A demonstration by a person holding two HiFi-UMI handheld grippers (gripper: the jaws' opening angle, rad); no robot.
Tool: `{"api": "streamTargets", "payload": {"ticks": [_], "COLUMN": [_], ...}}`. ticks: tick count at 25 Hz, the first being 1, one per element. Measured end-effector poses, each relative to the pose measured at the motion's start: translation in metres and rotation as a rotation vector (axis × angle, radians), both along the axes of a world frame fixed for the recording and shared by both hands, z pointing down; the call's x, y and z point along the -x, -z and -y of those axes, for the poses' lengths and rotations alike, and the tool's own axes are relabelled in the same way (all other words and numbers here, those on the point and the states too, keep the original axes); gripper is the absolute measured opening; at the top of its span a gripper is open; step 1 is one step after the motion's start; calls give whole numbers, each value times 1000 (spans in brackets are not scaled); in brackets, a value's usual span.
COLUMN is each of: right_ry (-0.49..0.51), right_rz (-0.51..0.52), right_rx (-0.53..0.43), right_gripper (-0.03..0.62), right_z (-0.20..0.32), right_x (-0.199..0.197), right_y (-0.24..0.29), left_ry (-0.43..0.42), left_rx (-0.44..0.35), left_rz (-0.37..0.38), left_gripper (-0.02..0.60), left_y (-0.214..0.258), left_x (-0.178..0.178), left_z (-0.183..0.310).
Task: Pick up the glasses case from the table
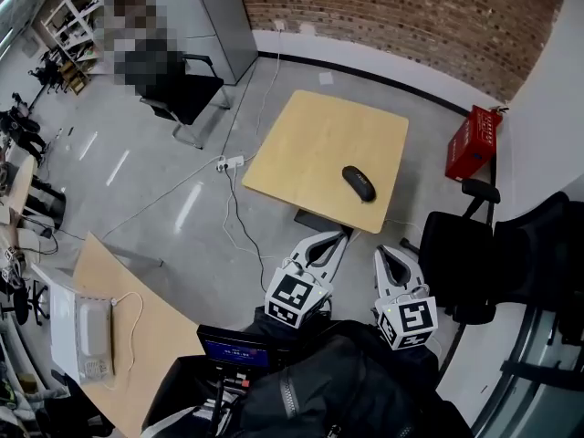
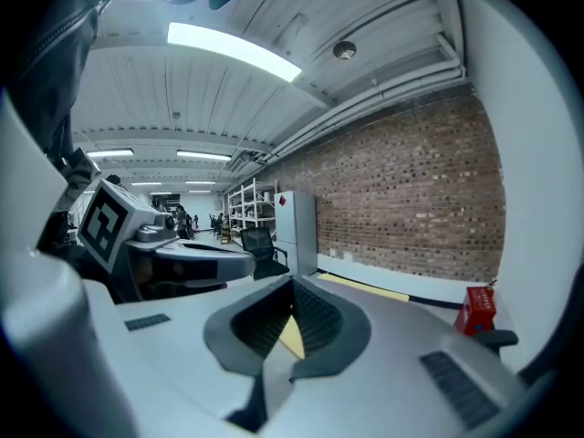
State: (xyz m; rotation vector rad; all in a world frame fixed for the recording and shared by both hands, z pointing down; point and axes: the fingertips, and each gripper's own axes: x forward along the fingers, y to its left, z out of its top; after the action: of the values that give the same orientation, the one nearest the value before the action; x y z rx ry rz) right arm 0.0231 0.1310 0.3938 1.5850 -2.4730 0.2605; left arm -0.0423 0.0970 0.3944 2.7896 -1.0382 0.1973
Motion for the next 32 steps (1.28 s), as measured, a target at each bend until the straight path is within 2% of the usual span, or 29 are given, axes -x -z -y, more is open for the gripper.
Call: {"api": "streamTargets", "payload": {"ticks": [10, 25, 32], "right_ry": [-17, 36, 42], "right_rz": [-8, -25, -28], "right_rx": [37, 52, 76], "right_gripper": [5, 5, 5], "right_z": [15, 32, 38], "right_x": [15, 38, 35], "right_y": [-12, -19, -27], "left_ry": [-16, 30, 33], "left_rx": [29, 37, 63], "left_rz": [-13, -29, -23], "left_gripper": [0, 0, 0], "left_y": [-11, -18, -27], "left_x": [14, 36, 33], "left_z": [17, 34, 40]}}
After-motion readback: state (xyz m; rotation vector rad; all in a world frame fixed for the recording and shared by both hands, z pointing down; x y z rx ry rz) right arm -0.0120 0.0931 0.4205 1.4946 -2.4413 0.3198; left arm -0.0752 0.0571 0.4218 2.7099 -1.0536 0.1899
